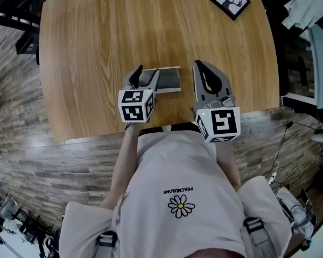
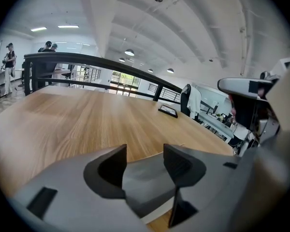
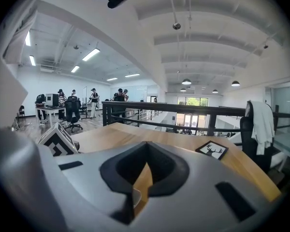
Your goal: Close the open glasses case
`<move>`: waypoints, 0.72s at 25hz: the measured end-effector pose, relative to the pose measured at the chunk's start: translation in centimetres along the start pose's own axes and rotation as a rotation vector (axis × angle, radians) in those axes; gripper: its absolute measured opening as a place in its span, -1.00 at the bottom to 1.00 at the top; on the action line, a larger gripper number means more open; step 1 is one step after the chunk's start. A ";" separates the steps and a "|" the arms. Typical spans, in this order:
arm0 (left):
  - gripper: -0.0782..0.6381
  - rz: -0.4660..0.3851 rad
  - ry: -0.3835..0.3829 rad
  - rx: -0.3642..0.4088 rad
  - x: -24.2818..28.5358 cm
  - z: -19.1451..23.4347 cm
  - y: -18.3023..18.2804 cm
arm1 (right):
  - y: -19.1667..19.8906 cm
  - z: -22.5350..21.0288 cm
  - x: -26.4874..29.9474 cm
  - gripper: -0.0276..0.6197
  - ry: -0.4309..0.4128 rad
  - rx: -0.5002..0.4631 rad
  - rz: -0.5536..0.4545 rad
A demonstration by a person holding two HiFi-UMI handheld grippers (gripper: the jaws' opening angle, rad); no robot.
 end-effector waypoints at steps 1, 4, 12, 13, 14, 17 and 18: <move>-0.13 0.001 -0.002 0.005 0.0 -0.1 0.0 | 0.2 0.0 0.0 -0.90 -0.003 0.001 0.004; -0.13 0.009 -0.007 0.020 -0.1 -0.2 0.0 | 0.7 0.3 0.0 -0.90 -0.016 0.000 0.016; -0.13 0.012 -0.022 0.013 -0.8 -1.1 0.7 | 1.1 1.5 1.3 -0.90 -0.105 -0.019 0.017; -0.13 0.016 -0.023 0.018 -0.9 -1.2 0.8 | 1.1 1.7 1.4 -0.90 -0.116 -0.018 0.014; -0.13 0.019 -0.025 0.020 -1.0 -1.2 0.8 | 1.1 2.0 1.6 -0.90 -0.126 -0.017 0.013; -0.13 0.023 -0.036 0.018 -1.2 -1.5 1.0 | 1.3 2.2 2.1 -0.90 -0.152 -0.005 0.022; -0.13 0.025 -0.039 0.019 -1.3 -1.7 1.0 | 1.4 2.1 2.3 -0.90 -0.159 0.004 0.029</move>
Point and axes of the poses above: the fingertips, and each gripper's own axes: x forward along the fingers, z to its left, y out of its underside, the point moved 8 cm from there along -x, backward along the fingers, and after that the axes turned 5 degrees about y, right-handed, at the moved point
